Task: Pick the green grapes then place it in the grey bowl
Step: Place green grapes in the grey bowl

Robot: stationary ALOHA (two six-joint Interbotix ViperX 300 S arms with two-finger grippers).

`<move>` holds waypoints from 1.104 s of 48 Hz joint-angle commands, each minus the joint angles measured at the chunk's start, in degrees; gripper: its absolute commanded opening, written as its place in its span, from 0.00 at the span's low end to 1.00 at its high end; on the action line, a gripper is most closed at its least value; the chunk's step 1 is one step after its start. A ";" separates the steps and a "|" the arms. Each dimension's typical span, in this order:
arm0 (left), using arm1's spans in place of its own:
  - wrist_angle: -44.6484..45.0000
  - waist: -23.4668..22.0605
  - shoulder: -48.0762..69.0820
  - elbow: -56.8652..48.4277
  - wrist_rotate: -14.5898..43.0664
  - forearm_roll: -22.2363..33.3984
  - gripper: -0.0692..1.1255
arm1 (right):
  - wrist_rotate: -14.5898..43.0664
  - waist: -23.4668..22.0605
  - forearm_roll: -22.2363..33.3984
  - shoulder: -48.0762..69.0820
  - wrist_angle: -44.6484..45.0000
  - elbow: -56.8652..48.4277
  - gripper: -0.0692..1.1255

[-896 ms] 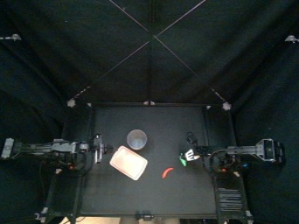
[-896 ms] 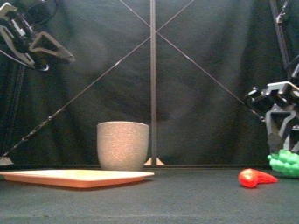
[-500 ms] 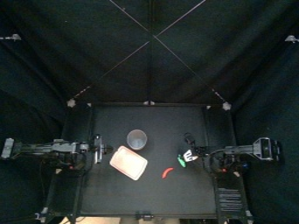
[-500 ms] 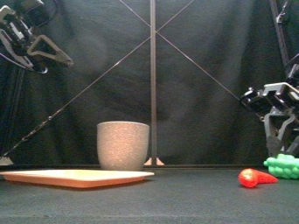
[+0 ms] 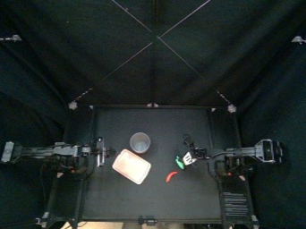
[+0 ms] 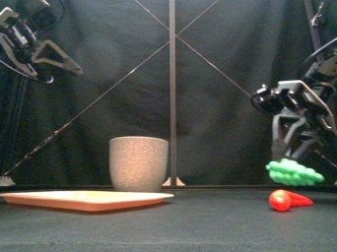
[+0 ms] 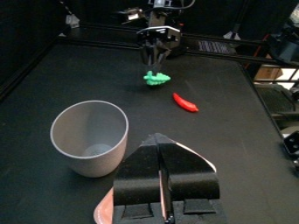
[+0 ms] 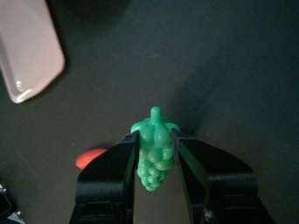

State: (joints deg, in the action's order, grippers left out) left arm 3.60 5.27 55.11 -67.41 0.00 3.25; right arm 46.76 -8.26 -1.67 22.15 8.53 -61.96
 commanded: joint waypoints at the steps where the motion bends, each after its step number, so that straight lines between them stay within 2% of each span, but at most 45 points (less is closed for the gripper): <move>1: -0.44 0.18 -0.26 0.44 -0.09 0.26 0.14 | 0.00 -0.26 2.37 0.97 -0.53 3.69 0.56; 9: -0.53 0.35 -0.26 0.35 -0.09 0.26 0.14 | -0.62 -1.58 7.29 0.79 -3.69 9.67 0.56; 19: -1.41 0.53 -0.26 0.35 0.09 0.26 0.14 | -0.62 -5.36 14.94 -1.93 -12.92 17.58 0.56; 32: -1.93 0.97 -0.26 0.35 0.18 0.35 0.14 | -0.35 -7.82 19.78 -15.56 -28.04 26.89 0.56; 45: -1.93 1.14 -0.18 0.35 0.18 0.26 0.14 | -0.53 -7.73 22.15 -29.44 -29.27 37.09 0.56; 53: -1.93 1.23 -0.18 0.26 0.09 0.26 0.14 | -0.35 -8.26 24.17 -32.61 -29.09 39.64 0.59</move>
State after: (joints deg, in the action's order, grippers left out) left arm 2.20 6.33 55.11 -67.85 0.09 3.43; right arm 46.32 -16.00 21.80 -11.16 -20.21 -24.43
